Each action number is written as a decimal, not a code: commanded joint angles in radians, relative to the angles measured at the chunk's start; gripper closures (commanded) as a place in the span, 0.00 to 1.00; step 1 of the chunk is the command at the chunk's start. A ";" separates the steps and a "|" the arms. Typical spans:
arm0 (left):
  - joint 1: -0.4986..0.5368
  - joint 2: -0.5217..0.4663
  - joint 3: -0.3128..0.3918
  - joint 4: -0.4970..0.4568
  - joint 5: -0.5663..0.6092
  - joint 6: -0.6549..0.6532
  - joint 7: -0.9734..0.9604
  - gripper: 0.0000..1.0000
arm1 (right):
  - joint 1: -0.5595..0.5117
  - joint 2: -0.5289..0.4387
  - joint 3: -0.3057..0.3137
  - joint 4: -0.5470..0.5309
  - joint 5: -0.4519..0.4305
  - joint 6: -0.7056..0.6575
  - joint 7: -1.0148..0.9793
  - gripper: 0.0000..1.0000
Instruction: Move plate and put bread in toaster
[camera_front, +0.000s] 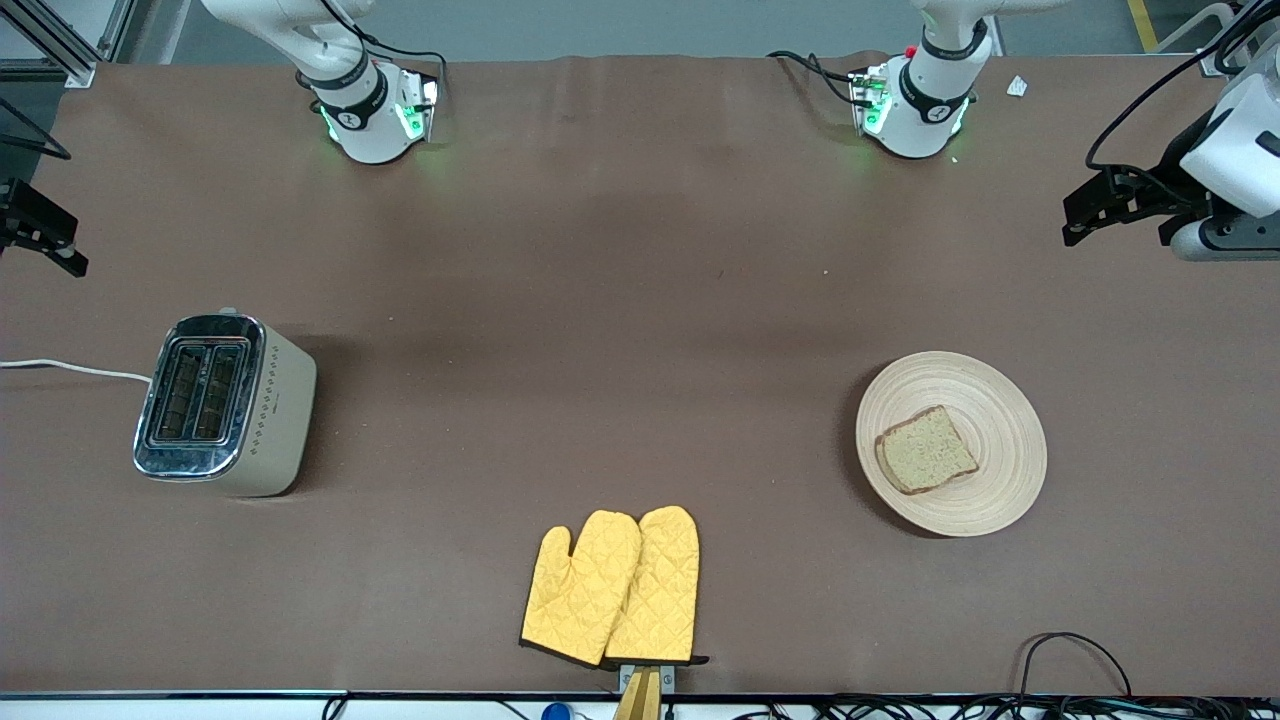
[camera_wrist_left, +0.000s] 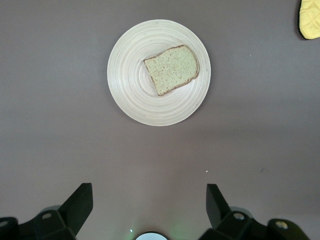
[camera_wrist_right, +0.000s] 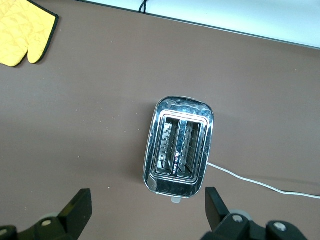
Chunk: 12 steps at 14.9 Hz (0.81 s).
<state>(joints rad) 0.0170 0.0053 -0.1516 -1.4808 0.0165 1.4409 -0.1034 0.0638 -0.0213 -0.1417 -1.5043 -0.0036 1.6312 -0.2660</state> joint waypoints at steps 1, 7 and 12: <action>0.003 0.002 0.000 0.020 -0.004 -0.019 0.013 0.00 | 0.001 -0.029 0.001 -0.030 0.014 0.001 0.005 0.00; 0.004 0.056 0.036 0.060 -0.012 -0.014 0.013 0.00 | -0.001 -0.028 0.001 -0.030 0.014 0.001 0.005 0.00; 0.020 0.171 0.104 0.082 -0.119 0.028 0.114 0.00 | -0.001 -0.028 0.001 -0.030 0.014 0.003 0.005 0.00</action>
<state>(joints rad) 0.0236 0.1110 -0.0833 -1.4418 -0.0413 1.4550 -0.0460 0.0638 -0.0213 -0.1419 -1.5047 -0.0036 1.6307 -0.2659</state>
